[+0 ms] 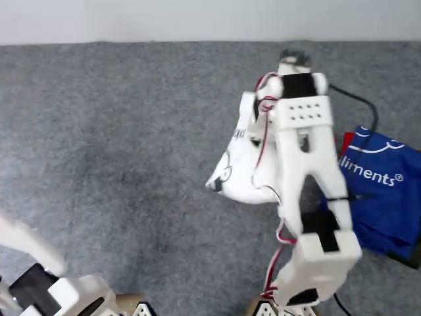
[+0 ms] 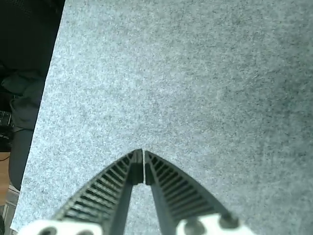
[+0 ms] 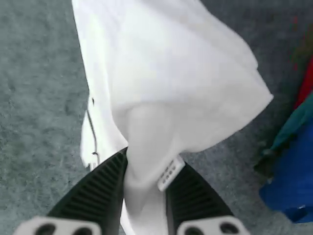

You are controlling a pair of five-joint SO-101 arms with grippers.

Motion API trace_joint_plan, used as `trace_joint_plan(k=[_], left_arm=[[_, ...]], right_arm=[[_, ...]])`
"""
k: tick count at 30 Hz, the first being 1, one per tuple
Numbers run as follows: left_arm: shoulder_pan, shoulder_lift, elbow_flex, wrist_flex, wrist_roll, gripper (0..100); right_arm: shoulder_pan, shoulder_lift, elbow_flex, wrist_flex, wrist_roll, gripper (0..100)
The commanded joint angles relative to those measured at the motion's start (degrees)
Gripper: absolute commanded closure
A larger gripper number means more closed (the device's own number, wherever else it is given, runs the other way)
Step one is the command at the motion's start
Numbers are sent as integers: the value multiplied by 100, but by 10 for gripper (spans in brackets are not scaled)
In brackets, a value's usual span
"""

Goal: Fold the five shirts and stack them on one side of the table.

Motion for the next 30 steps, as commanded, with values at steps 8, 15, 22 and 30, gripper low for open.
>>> trace_joint_plan(k=[8,15,22,30], left_arm=[[-18,-255,-75,-35,-273,986],[0,-237,-75,-114,-325,986],[79,-211,-75,-114,-325,986],[211,-229,-75,-88,-325,986]], right_arm=[[1543,-1552,-193,251,1495,989],[2580,-1499,0,242,2435,989],[3732,-1095,571,-22,3455,989],[4778,-84,563,-602,4800,978]])
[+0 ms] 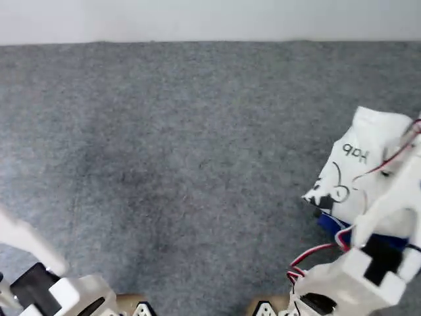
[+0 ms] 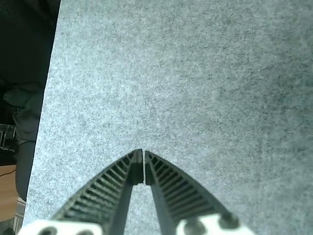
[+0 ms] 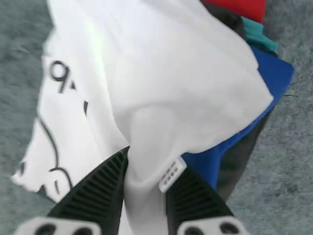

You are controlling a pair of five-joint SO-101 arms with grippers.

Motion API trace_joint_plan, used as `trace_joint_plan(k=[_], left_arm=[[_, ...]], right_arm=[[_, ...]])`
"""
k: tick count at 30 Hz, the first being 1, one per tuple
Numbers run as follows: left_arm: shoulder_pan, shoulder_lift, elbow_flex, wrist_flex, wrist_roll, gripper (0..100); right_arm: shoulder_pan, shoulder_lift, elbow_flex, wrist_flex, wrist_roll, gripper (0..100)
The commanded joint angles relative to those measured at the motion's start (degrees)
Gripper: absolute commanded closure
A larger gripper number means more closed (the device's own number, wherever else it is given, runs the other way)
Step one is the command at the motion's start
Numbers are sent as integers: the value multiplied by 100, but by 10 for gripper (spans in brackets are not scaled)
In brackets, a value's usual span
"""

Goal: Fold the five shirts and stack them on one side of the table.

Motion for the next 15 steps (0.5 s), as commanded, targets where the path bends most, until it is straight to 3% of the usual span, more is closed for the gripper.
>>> trace_joint_plan(k=[1,9,12,15], left_arm=[[35,-220,-75,-70,-62,986],[88,-255,-75,-62,-62,986],[97,-255,-75,-62,-62,986],[114,-255,-75,-53,-62,986]], right_arm=[[338,259,-53,-136,554,961],[549,312,-1011,620,-853,588],[444,268,-1222,681,-870,582],[259,163,-1222,681,-870,685]])
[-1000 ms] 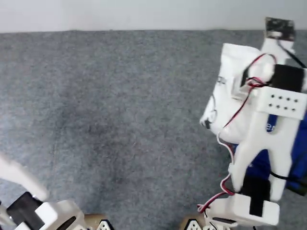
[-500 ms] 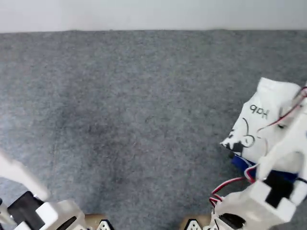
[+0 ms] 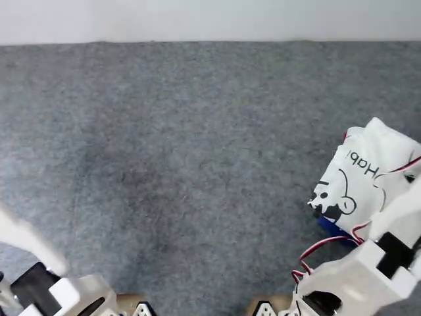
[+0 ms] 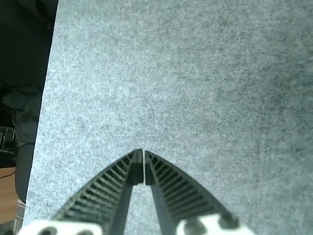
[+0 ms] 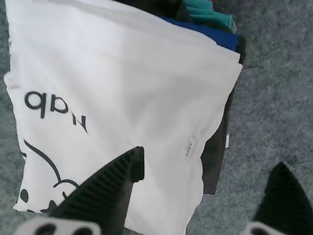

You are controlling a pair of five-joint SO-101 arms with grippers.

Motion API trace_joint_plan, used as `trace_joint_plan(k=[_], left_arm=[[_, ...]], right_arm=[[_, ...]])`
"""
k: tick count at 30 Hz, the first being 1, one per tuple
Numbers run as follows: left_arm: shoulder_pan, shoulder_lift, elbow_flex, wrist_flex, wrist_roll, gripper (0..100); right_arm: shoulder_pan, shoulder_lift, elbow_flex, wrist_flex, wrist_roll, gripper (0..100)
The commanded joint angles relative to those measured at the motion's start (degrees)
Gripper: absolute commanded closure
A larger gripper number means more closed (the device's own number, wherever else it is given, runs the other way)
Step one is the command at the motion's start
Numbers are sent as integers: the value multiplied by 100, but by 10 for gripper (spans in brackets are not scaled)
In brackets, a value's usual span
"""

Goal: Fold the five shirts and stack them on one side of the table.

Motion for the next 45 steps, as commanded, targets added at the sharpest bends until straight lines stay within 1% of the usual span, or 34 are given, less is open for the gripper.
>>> trace_joint_plan(k=[1,4,5,6,7,9,11,16,20,22,26,31,32,35,39,42,45], left_arm=[[62,-255,-75,-53,-62,986],[62,-255,-75,-53,-62,986],[62,-255,-75,-53,-62,986],[62,-255,-75,-53,-62,986],[62,-255,-75,-53,-62,986],[62,-255,-75,-53,-62,986],[62,-255,-75,-53,-62,986],[62,-255,-75,-62,-62,986],[62,-246,-66,-62,-62,986],[62,-246,-66,-62,-62,986],[62,-246,-66,-62,-62,986],[62,-246,-66,-62,-62,986],[62,-246,-66,-62,-62,986],[62,-255,-66,-53,-62,986],[35,-255,-66,-53,-62,986],[35,-255,-66,-53,-62,986],[35,-264,-66,-53,-62,986]], right_arm=[[-251,-215,-290,215,-44,749],[-330,-171,-308,145,-44,996],[-321,-163,-273,84,-35,988],[-277,-154,-273,40,-35,939],[-189,-101,-273,-57,-35,918],[-4,84,-273,-435,-26,935],[154,338,-273,-954,114,989],[374,1402,-273,-2035,1055,990],[382,2114,-378,-2484,1310,988],[356,2053,-765,-2141,1275,988],[233,1631,-1609,-1059,1275,988],[-92,1138,-1943,198,1275,988],[-207,1042,-1890,268,1275,988],[-400,664,-1424,242,1266,988],[-927,277,-448,242,1248,988],[-1393,31,466,233,958,988],[-1640,-110,1196,189,747,988]])
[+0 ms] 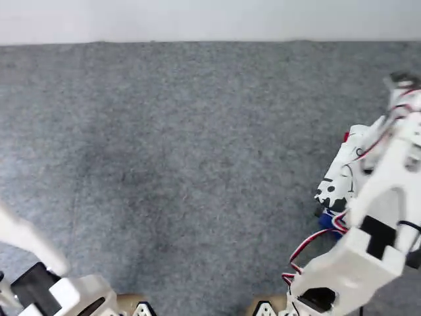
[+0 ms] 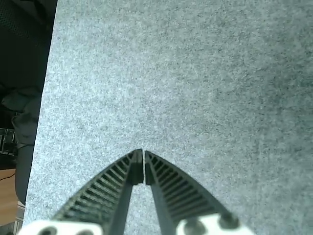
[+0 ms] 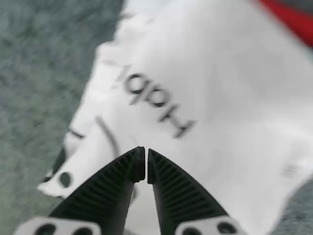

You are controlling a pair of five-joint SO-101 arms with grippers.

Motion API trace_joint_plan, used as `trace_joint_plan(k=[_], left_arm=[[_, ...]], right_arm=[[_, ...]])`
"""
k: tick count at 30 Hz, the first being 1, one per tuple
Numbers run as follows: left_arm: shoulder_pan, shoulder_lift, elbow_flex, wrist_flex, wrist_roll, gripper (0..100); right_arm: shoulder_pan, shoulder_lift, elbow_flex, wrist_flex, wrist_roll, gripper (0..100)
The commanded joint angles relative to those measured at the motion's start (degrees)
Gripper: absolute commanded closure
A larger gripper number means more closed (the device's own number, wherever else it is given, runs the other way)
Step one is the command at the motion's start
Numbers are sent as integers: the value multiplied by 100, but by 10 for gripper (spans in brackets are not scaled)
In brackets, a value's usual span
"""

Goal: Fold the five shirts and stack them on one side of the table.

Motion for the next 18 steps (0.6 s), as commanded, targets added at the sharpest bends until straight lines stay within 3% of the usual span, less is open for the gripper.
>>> trace_joint_plan(k=[1,8,14,18], left_arm=[[0,-264,-75,-18,-62,986],[26,-264,-198,114,-53,986],[18,-255,-198,114,-62,986],[26,-255,-198,114,-62,986]], right_arm=[[-268,-444,703,145,-220,988],[-462,-13,2110,-1200,-211,988],[-347,-462,1354,-567,-211,988],[-127,-866,633,-769,-176,988]])
